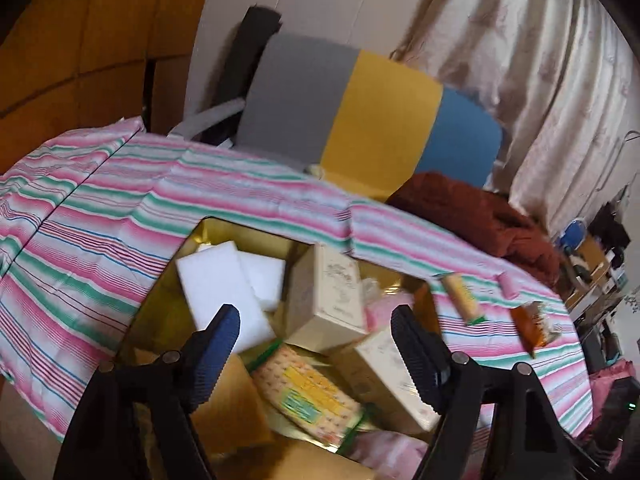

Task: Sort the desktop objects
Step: 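Move both grippers back over the table toward the orange-and-white snack bag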

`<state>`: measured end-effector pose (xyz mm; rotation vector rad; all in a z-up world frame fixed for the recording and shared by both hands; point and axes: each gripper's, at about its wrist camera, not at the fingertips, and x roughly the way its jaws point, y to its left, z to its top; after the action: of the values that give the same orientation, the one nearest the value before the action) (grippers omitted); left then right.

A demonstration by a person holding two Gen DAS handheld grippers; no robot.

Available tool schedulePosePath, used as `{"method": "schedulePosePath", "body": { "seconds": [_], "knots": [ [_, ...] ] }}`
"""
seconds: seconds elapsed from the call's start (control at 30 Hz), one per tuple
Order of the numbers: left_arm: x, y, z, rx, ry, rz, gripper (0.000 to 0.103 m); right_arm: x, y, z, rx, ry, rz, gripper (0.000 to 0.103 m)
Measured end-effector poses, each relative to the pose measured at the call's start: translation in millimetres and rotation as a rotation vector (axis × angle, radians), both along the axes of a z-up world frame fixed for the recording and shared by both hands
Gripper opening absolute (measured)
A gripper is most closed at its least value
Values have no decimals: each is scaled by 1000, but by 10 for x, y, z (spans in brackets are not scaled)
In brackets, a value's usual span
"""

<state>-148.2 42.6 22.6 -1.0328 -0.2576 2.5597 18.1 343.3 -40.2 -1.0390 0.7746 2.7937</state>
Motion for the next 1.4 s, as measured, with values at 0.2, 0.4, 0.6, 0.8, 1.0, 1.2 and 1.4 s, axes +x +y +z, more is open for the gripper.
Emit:
{"method": "schedulePosePath", "body": {
  "seconds": [0.2,0.4,0.6,0.8,1.0,1.2,1.4],
  "knots": [
    [418,424,-41,18,38,-108,81,121,171,-172,-7,-26,-34,65],
    [787,1028,-105,39,52,-292,82,304,417,-335,-3,-42,-98,65],
    [996,1697,-222,-12,69,-428,83,476,814,-391,27,-40,-199,65],
    [858,2320,-526,-69,-9,-488,83,545,1269,-397,62,-43,-298,65],
    [708,2720,-673,-129,-18,-488,83,375,1596,-357,93,-48,-333,65],
    [526,3008,-707,-190,-3,-459,83,207,1814,-287,103,-25,-357,65],
    [459,3102,-734,-216,5,-455,83,3,2029,-277,112,-2,-363,66]
  ]
}}
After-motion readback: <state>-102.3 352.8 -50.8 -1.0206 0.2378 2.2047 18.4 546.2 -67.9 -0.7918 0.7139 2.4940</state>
